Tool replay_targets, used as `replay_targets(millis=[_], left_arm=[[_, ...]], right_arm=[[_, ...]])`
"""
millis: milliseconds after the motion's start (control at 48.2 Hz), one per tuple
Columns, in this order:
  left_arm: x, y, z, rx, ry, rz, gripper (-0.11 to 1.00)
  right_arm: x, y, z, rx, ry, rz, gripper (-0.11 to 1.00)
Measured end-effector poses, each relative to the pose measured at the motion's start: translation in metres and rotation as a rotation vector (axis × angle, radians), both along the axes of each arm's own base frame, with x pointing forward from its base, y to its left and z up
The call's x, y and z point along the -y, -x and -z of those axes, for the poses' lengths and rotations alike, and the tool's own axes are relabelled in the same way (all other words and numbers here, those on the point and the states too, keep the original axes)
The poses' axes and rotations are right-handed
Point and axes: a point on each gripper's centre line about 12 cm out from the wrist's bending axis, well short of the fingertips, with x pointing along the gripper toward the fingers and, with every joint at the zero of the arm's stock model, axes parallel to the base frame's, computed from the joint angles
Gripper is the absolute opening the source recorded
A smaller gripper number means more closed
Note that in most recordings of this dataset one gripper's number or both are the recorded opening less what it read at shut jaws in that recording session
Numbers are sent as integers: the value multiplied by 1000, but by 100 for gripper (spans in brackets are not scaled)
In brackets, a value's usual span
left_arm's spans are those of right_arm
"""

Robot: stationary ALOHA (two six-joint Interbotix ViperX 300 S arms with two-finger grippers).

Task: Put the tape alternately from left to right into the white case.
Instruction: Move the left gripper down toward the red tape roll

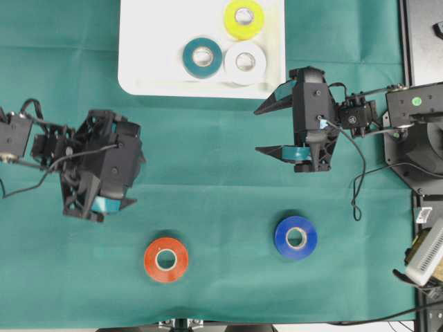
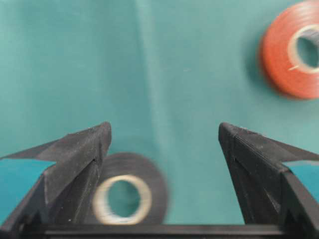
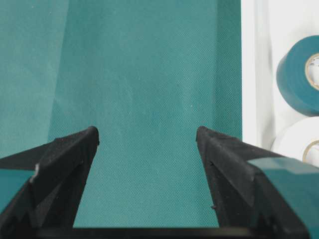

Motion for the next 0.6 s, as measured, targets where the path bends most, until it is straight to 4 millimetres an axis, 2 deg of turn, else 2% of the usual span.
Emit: replay_targets(millis=[394,602], left_arm=[[52,-18,12,-67,176,-94,81],[68,-29,18,-89,218,-121,81]], right_arm=[[0,0,2,-3,0,-2,83],[0,1,4,-8,1,-4,83]])
